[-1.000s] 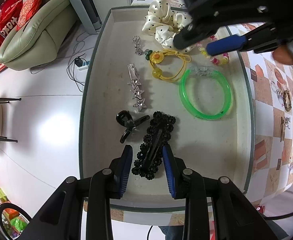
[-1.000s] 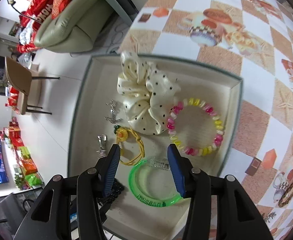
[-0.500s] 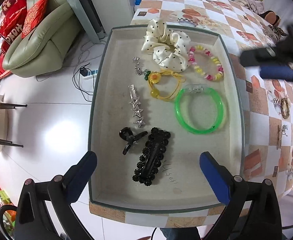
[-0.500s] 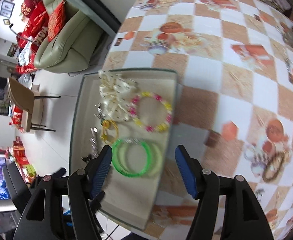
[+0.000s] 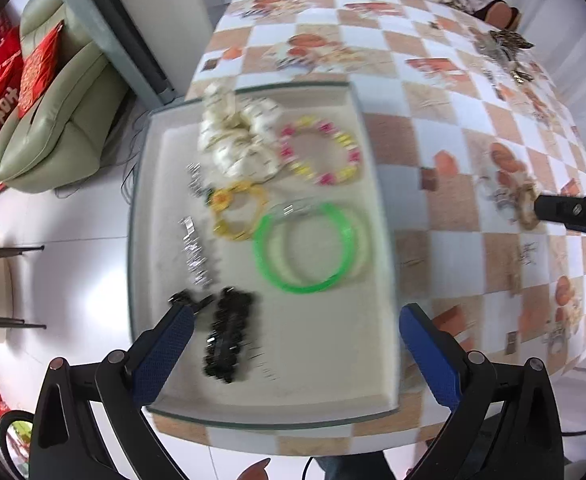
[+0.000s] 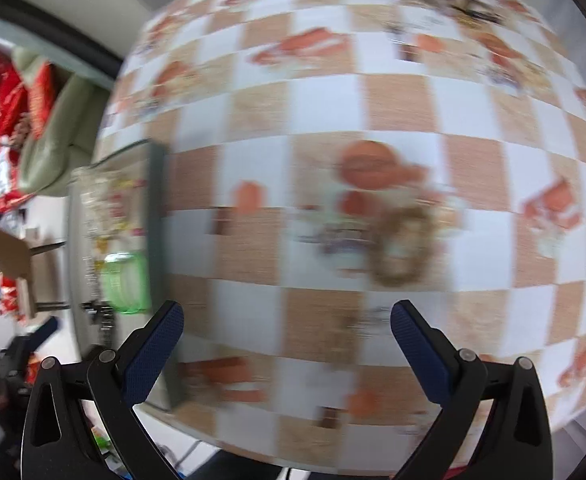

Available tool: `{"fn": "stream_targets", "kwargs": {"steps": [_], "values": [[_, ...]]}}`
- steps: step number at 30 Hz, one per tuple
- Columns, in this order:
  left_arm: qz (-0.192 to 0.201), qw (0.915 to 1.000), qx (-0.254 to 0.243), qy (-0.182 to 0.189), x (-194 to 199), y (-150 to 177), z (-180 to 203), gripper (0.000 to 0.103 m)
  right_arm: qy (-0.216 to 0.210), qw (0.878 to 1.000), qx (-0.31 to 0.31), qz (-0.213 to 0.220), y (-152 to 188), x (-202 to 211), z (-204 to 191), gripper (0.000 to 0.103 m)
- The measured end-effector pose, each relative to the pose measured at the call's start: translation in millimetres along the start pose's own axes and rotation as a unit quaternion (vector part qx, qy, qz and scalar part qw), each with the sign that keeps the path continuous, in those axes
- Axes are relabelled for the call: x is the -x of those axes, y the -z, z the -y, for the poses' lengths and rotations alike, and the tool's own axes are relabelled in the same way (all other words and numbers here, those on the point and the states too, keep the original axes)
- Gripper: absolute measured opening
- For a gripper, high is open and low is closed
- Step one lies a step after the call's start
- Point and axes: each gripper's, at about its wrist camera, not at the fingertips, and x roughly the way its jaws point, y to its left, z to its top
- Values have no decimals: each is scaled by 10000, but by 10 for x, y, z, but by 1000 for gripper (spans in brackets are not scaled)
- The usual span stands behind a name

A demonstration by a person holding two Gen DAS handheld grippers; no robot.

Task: Organize jewelry
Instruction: 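Move both open tools back over the remaining jewelry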

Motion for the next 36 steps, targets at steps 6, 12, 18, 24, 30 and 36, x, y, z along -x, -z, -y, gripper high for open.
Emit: {"fn": "stream_targets", "kwargs": {"steps": [6,12,18,24,30,36], "values": [[57,9999,-139,37,55,-125,394,103,457,9981,-368,-182,-105,-65,550,103],[13,9999,-147,48,39,-152,703,103,749,9968,-77,-284,-214,-226,636,103],[-194,9998,-88,56,-68,-42,892,103,901,9949,335,-313,-335,-425,507,103],[-382,9989,-83,243,-212,82,1132,103,1214,9888,789,-356,-434,-602,372,84],[-477,9979,-75,439,-389,131,1454,103,1390,9820,1262,-200,-417,-626,293,70],[-525,9973,-144,488,-546,137,1711,103,1355,9815,1352,-98,-470,-563,321,35]]}}
